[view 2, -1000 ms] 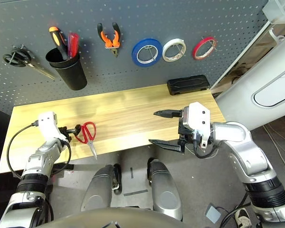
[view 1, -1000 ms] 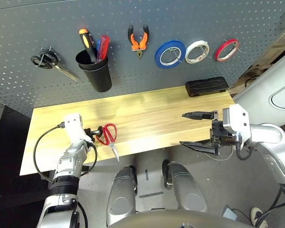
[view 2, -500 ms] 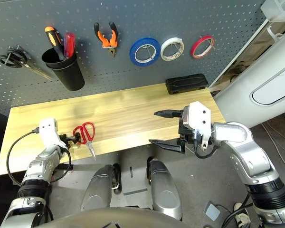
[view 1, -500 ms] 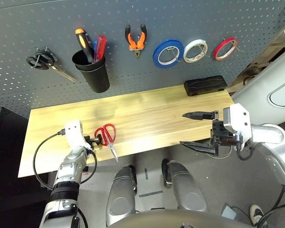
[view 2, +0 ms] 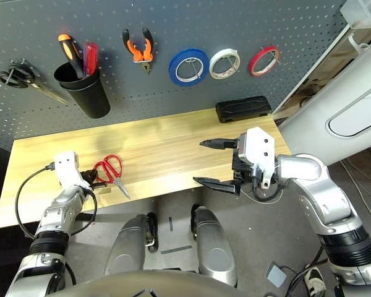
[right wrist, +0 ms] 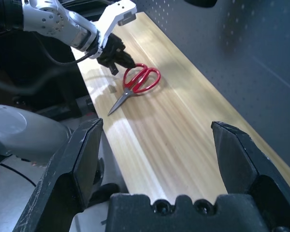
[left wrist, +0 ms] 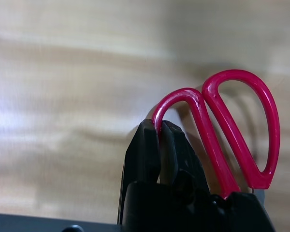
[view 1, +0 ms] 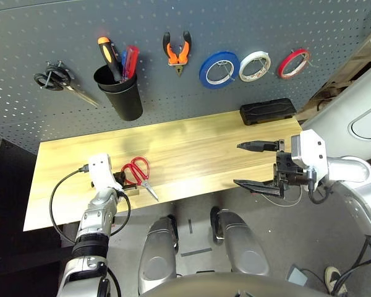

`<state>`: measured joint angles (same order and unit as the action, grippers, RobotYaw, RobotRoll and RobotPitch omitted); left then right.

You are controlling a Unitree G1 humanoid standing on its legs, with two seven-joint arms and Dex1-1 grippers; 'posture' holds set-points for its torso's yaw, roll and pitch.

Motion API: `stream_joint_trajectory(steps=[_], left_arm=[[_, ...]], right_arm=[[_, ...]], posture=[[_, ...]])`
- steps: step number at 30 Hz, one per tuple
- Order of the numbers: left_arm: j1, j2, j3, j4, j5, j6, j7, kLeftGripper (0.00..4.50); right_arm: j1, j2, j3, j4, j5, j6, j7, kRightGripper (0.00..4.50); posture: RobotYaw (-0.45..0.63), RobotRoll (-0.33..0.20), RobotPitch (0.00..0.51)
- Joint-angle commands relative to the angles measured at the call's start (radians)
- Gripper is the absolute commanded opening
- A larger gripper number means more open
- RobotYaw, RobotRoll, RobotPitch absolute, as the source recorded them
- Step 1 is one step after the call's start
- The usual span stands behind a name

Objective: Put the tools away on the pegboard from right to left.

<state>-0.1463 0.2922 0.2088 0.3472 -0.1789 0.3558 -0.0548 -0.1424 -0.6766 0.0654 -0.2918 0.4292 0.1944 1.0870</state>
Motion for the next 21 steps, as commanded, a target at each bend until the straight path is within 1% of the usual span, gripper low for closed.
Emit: stream_joint_trajectory(steps=[1, 5, 12, 17, 21], left_arm=[[0.011, -0.002, 0.018, -0.058, -0.005, 0.015, -0.001, 0.01], [0.033, 0.012, 0.051, -0.164, -0.02, 0.044, -0.004, 0.01], [0.068, 0.054, 0.132, -0.345, -0.052, 0.102, -0.011, 0.01], [0.063, 0.078, 0.191, -0.417, -0.081, 0.116, -0.021, 0.01], [0.047, 0.115, 0.249, -0.459, -0.114, 0.121, -0.041, 0.01]], right_arm=[[-0.004, 0.014, 0.008, 0.019, 0.006, -0.013, 0.013, 4.5], [-0.017, 0.027, -0.013, 0.018, 0.048, 0.012, 0.021, 4.5], [-0.058, 0.031, -0.07, 0.028, 0.165, 0.063, 0.049, 4.5], [-0.1, 0.033, -0.101, 0.063, 0.211, 0.066, 0.083, 4.5], [-0.149, 0.043, -0.141, 0.081, 0.271, 0.078, 0.092, 4.5]], posture=[[-0.11, 0.0, 0.22], [-0.1, 0.0, 0.215], [-0.07, 0.0, 0.199], [-0.04, 0.0, 0.186], [-0.02, 0.0, 0.165]])
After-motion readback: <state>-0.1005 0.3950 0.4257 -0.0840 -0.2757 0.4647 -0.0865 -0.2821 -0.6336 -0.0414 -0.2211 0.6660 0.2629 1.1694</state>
